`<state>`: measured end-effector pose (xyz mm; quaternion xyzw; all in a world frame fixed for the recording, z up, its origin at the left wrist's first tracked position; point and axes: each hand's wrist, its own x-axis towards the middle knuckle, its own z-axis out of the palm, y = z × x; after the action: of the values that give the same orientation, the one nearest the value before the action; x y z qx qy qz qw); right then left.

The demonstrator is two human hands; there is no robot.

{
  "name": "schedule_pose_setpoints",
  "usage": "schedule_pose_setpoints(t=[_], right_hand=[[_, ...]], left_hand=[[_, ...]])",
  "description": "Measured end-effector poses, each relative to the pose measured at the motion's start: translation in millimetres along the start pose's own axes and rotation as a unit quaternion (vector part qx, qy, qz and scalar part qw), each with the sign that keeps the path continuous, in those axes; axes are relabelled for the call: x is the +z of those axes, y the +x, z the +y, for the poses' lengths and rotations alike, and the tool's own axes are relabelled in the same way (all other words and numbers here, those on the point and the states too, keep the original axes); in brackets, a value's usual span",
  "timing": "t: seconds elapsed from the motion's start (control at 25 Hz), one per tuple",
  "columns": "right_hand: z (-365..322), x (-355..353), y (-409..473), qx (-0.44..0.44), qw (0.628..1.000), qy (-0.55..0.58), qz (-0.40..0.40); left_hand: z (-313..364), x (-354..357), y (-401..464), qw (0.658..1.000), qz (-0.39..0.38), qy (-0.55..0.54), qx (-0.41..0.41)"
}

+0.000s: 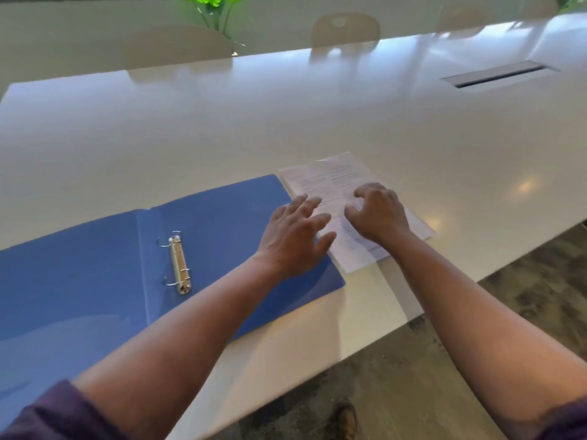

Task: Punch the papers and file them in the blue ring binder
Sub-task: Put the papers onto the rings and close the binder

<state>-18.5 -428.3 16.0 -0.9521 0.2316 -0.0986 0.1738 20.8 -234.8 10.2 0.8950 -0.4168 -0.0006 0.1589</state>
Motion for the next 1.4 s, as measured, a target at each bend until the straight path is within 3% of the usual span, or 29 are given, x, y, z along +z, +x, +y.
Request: schedule_pose_setpoints(t=[0.16,0.64,0.84,1.12,1.4], right_hand=[[29.3,-11.0,11.3,0.065,0.996,-0.059,-0.024],[56.9,-26.9,45.1,0.156,0.984,-0.022,-0.085],[55.9,-31.7,45.9,0.171,0.981,0.015,-0.093],[63.5,-36.7,48.5,0.218,0.954,0.157,-0.132],[51.5,-41.3,47.7,0.181,0.974,0.045,-0.131]], left_hand=[[9.8,13.4,15.4,1.0,-0.007,0.018,-0.02],[17.7,28.9,11.2,0.998,-0.039,0.01,-0.039],[18.8,27.1,11.3,0.998,-0.04,0.011,-0.041],[17.7,27.4,11.8,0.998,-0.035,0.005,-0.046],[15.6,29.5,12.4,0.998,-0.035,0.003,-0.046]])
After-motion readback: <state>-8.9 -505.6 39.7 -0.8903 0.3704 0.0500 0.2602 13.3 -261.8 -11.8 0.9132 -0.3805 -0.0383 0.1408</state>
